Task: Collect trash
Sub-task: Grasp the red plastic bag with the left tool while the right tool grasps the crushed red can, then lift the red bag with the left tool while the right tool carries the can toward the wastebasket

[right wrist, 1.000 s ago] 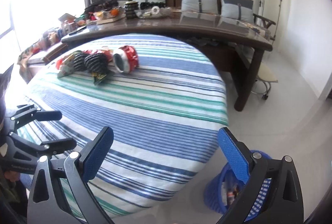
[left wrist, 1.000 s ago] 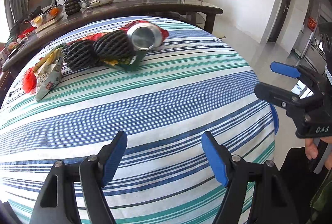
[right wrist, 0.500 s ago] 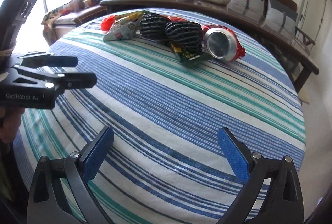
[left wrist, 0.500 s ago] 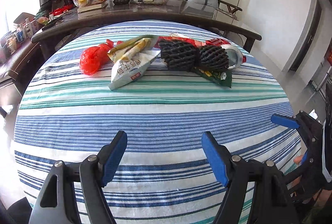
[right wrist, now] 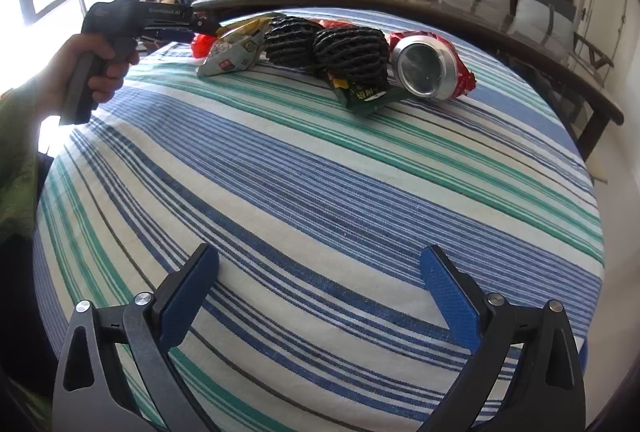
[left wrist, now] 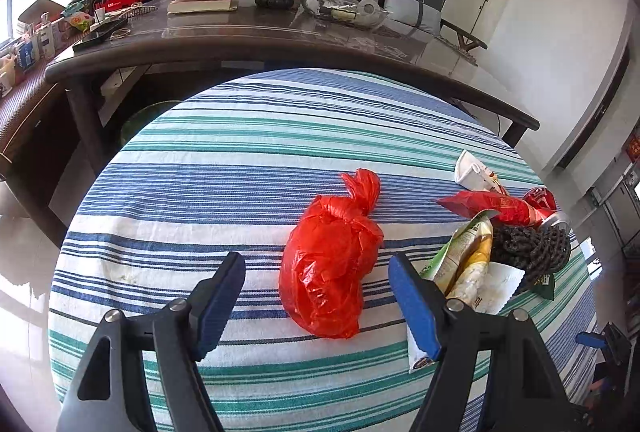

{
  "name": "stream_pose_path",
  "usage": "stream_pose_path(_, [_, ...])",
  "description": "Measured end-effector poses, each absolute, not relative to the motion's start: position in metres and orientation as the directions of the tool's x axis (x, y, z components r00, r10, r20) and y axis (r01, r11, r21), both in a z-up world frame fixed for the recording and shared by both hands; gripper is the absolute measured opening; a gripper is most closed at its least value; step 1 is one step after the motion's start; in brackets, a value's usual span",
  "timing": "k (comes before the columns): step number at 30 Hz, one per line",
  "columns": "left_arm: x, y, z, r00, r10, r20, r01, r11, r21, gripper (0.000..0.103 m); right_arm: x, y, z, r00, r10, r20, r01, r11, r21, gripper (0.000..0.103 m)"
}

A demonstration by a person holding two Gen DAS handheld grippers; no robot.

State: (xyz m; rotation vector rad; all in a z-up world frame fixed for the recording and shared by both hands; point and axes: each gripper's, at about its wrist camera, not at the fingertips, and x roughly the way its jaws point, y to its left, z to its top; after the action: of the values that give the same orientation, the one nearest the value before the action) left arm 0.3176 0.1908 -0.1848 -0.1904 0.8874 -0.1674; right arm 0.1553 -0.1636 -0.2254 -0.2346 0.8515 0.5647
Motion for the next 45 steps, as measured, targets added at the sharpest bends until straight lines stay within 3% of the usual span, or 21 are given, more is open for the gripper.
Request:
stream_pose_path(7, [0.33,0.167,-0.192,0.606,-0.197,-0.771,0.166,0.979,-0.12,0.076,0.199,-0.207,-0.201,0.596,0.375,-0.71,-0.423,0.898,0.119,0.101])
stream_pose_path(10, [0.333,0.166,-0.192,0.607,-0.216,-0.764,0.18,0.975,-0.132,0.073,0.232,-0.221,-0.188,0.633,0.363,-0.684,-0.386,0.914,0.127,0.101])
stream_pose_path(12, [0.334,0.166,-0.191,0.61,-0.228,-0.759,0.192,0.972,-0.137,0.048,0.257,-0.221,-0.182,0.632,0.364,-0.684,-0.402,0.909,0.112,0.101])
stream_pose_path(13, [0.334,0.165,-0.191,0.605,-0.23,-0.762,0.197,0.971,-0.136,0.044,0.268,-0.218,-0.181,0.625,0.367,-0.689,-0.421,0.902,0.099,0.101])
stream_pose_path(18, [0.329,0.169,-0.186,0.629,-0.192,-0.753,0.168,0.98,-0.109,0.043,0.317,-0.194,-0.184,0.517,0.445,-0.731,-0.562,0.821,0.101,0.1])
stream_pose_path(26, [0.306,0.2,-0.169,0.663,-0.179,-0.727,0.054,0.98,-0.191,0.043,0.361,-0.17,-0.202,0.421,0.449,-0.788,-0.644,0.76,0.088,0.098])
stream_pose_path(27, [0.301,0.203,-0.168,0.665,-0.179,-0.725,0.046,0.979,-0.199,0.043,0.362,-0.171,-0.203,0.409,0.461,-0.787,-0.648,0.755,0.106,0.092])
stream_pose_path(28, [0.298,0.204,-0.166,0.667,-0.177,-0.723,0.039,0.978,-0.204,0.043,0.363,-0.172,-0.203,0.39,0.483,-0.784,-0.654,0.744,0.134,0.061])
stream_pose_path(32, [0.282,0.208,-0.16,0.673,-0.18,-0.717,0.008,0.971,-0.237,0.043,0.351,-0.183,-0.193,0.427,0.479,-0.767,-0.619,0.773,0.138,0.06])
stream_pose_path(39, [0.215,0.186,-0.145,0.68,-0.161,-0.715,-0.033,0.968,-0.25,0.043,0.268,-0.229,-0.184,0.591,0.281,-0.756,-0.385,0.922,0.042,0.06])
stream_pose_path(45, [0.154,0.128,-0.147,0.685,-0.163,-0.71,-0.012,0.972,-0.234,0.043,0.191,-0.235,-0.196,0.622,0.285,-0.729,-0.316,0.944,0.099,0.06])
